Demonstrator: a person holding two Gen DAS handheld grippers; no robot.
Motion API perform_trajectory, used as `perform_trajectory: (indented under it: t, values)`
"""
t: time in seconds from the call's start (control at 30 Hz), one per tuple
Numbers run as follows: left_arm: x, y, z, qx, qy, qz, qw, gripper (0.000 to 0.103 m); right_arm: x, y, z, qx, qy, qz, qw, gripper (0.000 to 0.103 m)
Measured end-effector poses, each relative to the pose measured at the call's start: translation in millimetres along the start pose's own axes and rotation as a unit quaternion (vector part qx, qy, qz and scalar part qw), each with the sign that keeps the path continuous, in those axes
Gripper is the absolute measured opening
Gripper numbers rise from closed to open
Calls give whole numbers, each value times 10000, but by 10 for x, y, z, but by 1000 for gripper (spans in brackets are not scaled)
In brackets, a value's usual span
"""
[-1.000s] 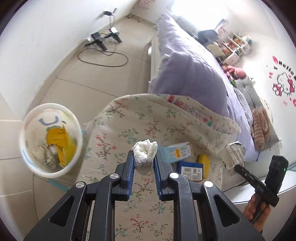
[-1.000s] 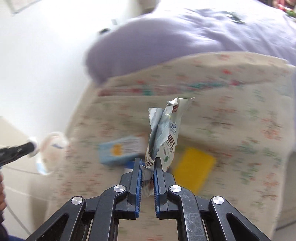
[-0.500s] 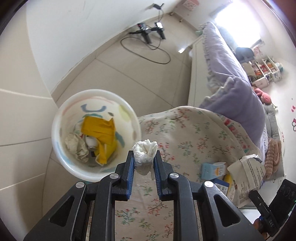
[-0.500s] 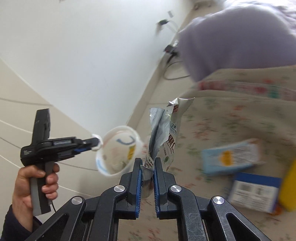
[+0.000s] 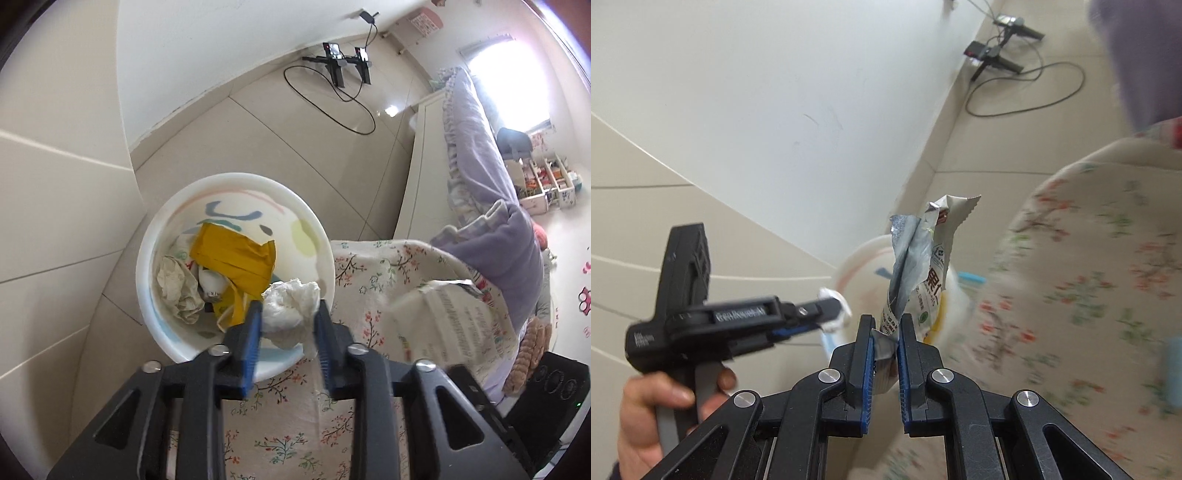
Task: Collect trash
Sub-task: 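Carry tissue and pecan wrapper over the white bucket and open both grippers, then move both grippers back over the remaining trash on the bed cover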
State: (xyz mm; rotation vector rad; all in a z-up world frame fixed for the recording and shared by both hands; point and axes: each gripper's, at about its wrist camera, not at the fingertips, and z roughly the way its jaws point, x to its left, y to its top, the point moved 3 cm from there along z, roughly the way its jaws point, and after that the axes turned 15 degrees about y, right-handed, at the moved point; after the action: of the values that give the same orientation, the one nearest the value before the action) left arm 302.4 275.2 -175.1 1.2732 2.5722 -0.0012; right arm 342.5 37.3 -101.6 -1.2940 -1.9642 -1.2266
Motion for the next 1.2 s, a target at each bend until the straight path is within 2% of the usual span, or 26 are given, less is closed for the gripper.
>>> perform_trajectory:
  t: [0.03,0.07,0.13,0.3,0.4,0.43,0.47,0.5,0.6,0.77,0.9,1.03,1.2]
  values:
    - [13,11,-6,16,14,-36,10000,56,-1,14,68,11,53,5,10000,9]
    - [23,16,-28,-21,65,-48,10000,59,2,13,178,54,24,8,10000,9]
    - [37,33,-109,-153,169,-20,9997,59,17,-17,386,169,9,60,9998,9]
    - [56,43,-267,-262,32,-97,9996,59,10,-147,825,493,-99,30,9987,11]
    - [28,28,-318,-358,90,-15,9993,59,7,-203,985,534,-79,84,9985,16]
    - [10,23,-331,-390,115,35,9992,59,11,-213,1015,528,-88,99,9985,24]
    - [0,16,-348,-423,141,71,9990,59,8,-219,1026,522,-117,145,9985,40]
    - [-18,9,-368,-457,171,102,9988,59,0,-217,1022,491,-146,194,9985,46]
    - [-70,-10,-413,-503,143,155,9985,59,-11,-206,952,433,-166,214,9987,49]
    - [-302,-109,-454,-542,120,387,9977,59,-72,-158,574,290,-412,318,9982,49]
    - [-648,-297,-499,-635,119,825,9945,59,-137,-106,189,170,-717,325,9968,49]
    - [-1074,-597,-554,-760,82,1414,9870,59,-145,-84,-319,7,-1056,221,9942,49]
    - [-1623,-1034,-599,-937,35,2175,9715,59,-227,-154,-1123,-306,-1484,206,9882,49]
